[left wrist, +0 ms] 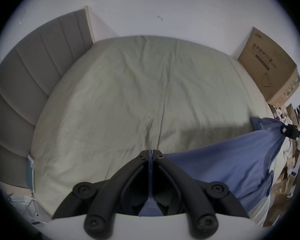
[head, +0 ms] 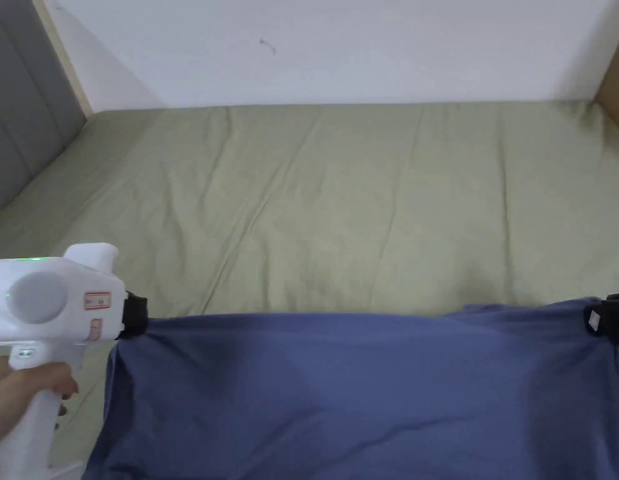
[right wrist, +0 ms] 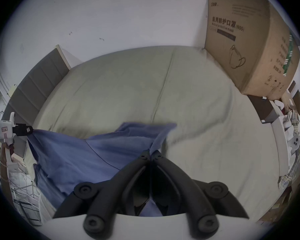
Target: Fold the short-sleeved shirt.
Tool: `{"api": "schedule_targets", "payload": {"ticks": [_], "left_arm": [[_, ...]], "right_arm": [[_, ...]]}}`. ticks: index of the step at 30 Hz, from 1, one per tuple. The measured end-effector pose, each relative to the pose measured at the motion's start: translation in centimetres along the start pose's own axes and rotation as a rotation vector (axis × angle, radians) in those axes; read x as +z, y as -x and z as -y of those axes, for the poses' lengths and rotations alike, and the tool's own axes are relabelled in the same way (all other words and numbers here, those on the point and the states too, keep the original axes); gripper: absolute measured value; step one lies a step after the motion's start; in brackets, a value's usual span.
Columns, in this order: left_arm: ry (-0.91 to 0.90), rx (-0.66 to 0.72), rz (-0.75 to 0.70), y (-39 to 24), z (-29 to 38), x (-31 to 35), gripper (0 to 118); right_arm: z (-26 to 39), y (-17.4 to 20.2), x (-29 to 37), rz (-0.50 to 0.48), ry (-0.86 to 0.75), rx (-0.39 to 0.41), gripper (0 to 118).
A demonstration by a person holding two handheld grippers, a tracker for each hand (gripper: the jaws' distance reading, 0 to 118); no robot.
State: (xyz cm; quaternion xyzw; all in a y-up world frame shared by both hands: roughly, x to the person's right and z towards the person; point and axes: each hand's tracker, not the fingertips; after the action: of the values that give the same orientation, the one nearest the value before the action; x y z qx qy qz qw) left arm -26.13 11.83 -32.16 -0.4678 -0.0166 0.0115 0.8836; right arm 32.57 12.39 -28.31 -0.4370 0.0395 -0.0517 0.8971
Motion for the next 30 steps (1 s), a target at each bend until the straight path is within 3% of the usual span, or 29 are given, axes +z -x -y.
{"api": "schedule_targets", "payload": {"ticks": [7, 14, 15, 18, 19, 20, 21, 24, 27, 28, 29, 30], "left_arm": [[-0.056, 0.015, 0.038, 0.8, 10.2, 9.1, 2], [0.126, 0.095, 0.053, 1.6, 21.0, 6.2, 4], [0.105, 0.114, 0.057, 1.8, 21.9, 5.5, 10], [0.134, 0.193, 0.031, 2.0, 22.9, 5.6, 84], [0.122, 0.197, 0.034, 2.2, 22.8, 6.2, 106], [0.109, 0.206, 0.036, 2.4, 22.8, 6.8, 109], [0.065, 0.227, 0.036, 2.5, 22.7, 7.8, 108], [0.001, 0.274, 0.043, 4.0, 22.3, 9.5, 108], [-0.063, 0.342, 0.101, 4.3, 22.5, 11.2, 103], [-0.081, 0.359, 0.133, 4.3, 22.7, 11.5, 82], [-0.085, 0.371, 0.142, 4.3, 23.0, 11.6, 51], [-0.075, 0.373, 0.137, 4.2, 23.2, 11.3, 17]], "right_arm": [[9.3, -1.2, 8.9, -0.047, -0.004, -0.067, 0], [21.9, 0.5, 7.3, 0.023, 0.212, -0.119, 0], [23.0, 0.9, 6.6, 0.055, 0.225, -0.083, 2], [24.4, 2.2, 5.6, 0.185, 0.252, -0.012, 65], [24.2, 2.9, 5.9, 0.226, 0.240, 0.009, 77], [23.9, 3.4, 6.5, 0.259, 0.220, 0.041, 77], [23.4, 3.7, 7.3, 0.244, 0.185, 0.064, 77], [21.5, 5.7, 9.8, 0.236, 0.081, 0.035, 77], [20.0, 7.8, 11.7, 0.141, -0.024, 0.030, 77], [19.6, 8.9, 12.1, 0.108, -0.057, 0.020, 75], [19.4, 9.8, 12.3, 0.078, -0.082, 0.017, 71], [19.3, 11.1, 12.2, 0.031, -0.115, 0.033, 58]]}}
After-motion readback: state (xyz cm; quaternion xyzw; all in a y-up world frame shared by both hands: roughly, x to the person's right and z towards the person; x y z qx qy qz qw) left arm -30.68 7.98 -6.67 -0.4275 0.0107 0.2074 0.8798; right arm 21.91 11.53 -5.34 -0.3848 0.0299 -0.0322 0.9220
